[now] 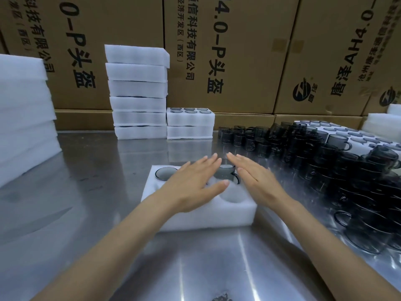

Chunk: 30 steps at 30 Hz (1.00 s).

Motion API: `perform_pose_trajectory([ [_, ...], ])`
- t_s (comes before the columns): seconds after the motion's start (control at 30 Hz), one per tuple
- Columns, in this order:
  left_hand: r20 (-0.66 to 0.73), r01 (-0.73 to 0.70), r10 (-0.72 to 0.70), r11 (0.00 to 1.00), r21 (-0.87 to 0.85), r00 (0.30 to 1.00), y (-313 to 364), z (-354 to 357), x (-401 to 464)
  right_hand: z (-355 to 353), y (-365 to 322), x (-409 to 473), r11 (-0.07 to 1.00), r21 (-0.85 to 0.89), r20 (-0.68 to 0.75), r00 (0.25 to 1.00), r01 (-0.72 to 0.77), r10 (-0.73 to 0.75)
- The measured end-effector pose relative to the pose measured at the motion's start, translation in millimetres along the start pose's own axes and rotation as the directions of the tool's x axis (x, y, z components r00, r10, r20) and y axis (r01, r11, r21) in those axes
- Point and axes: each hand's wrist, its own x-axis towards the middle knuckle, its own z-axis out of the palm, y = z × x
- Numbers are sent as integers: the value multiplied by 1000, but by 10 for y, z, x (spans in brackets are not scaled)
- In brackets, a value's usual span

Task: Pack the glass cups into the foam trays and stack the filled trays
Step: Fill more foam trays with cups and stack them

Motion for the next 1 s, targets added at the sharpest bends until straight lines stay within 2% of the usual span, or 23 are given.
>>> perform_pose_trajectory([
  [0.13, 106, 51, -54, 998, 33, 993, -47, 75, 61, -1, 22, 1, 999, -23, 127, 991, -49, 52],
  [0.33, 92, 40, -46, 997, 66, 995, -42, 100, 54, -6, 20, 2, 997, -5, 122, 990, -73, 73],
  [0.43, -29, 30, -27, 997, 76, 999, 8, 123, -25, 58, 9, -18, 996, 50, 52, 996, -69, 66],
  [0.53, -287, -70, 102, 990, 121, 952, 94, 55, -180, 51, 50, -13, 993, -36, -102, 989, -113, 109],
  [0.6, -405, -161, 231, 967, 199, 885, 73, 51, -326, -30, 132, -3, 969, -154, -227, 961, -193, 156],
  [0.67, -419, -157, 253, 955, 250, 872, -18, 69, -469, -147, 242, -1, 920, -236, -323, 918, -313, 230],
  [0.73, -425, -104, 202, 965, 242, 882, -138, 53, -570, -269, 354, -8, 857, -262, -386, 862, -443, 327],
  [0.83, -440, -33, 70, 995, 92, 895, -268, 17, -640, -371, 487, -52, 774, -262, -440, 785, -577, 437],
  [1.0, -452, 17, 3, 999, 41, 892, -304, 78, -630, -384, 590, -93, 604, -314, -429, 677, -733, 598],
])
